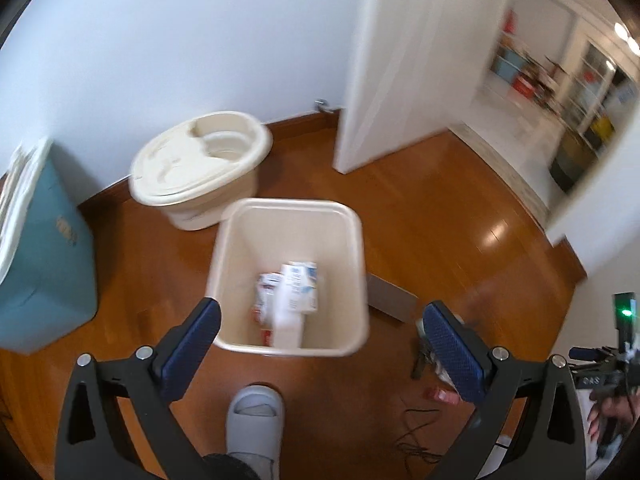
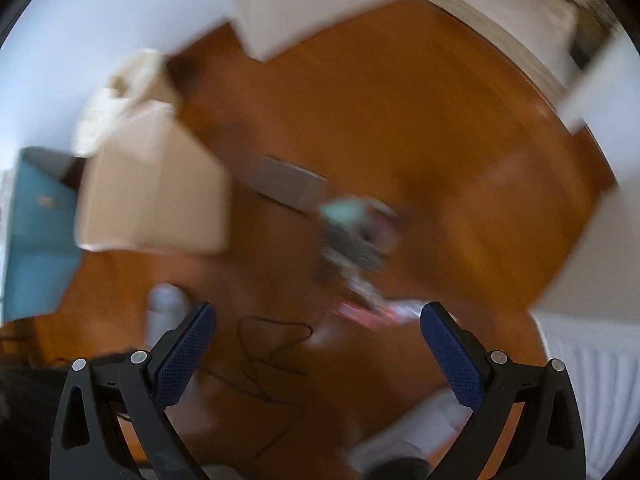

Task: Collect trash
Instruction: 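Grasp a second snack wrapper with the right tool while the left tool grasps the red box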

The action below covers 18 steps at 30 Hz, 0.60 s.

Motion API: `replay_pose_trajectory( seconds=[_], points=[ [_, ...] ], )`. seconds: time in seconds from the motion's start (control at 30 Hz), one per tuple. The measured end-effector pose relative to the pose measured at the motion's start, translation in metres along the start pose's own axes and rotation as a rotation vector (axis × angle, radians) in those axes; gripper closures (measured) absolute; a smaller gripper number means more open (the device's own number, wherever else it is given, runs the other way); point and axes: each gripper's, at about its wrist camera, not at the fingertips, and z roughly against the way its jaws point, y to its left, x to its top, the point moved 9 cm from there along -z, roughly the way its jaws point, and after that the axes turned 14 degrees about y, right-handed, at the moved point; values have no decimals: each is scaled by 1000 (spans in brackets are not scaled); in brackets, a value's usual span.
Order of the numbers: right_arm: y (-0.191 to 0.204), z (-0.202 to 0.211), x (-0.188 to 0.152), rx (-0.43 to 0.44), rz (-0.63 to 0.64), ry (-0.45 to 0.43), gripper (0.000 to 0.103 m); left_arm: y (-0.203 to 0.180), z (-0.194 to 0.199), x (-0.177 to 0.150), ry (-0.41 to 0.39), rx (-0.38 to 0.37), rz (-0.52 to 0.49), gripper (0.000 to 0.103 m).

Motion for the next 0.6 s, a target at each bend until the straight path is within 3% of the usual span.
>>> replay_pose_trajectory(
  seconds=[0.1, 0.17, 0.23, 0.3, 0.37, 0.4, 0.5, 0.6],
  points=[
    [-70, -52, -26, -25, -54, 121, 0, -45, -24, -15, 38, 2, -80, 0],
    [-105, -91, -41, 13, -112, 211, 0, -77, -50, -29, 79, 10, -134, 0],
    [-129, -124, -47, 76, -176, 254, 0, -105, -81, -46, 129, 23, -184, 0],
    [-144, -155, -46, 65, -169, 273, 0, -124, -111, -61, 183, 22, -213, 0],
    [-144, -175, -42, -15, -42, 249, 0, -140, -146, -79, 247, 33, -225, 0],
    [-140, -186, -40, -89, 73, 231, 0, -146, -160, -87, 269, 36, -229, 0],
    [-122, -220, -40, -202, 380, 214, 0, -161, -202, -112, 346, 45, -226, 0],
    [-129, -258, -35, -262, 506, 218, 0, -170, -237, -135, 409, 44, -220, 0]
  ],
)
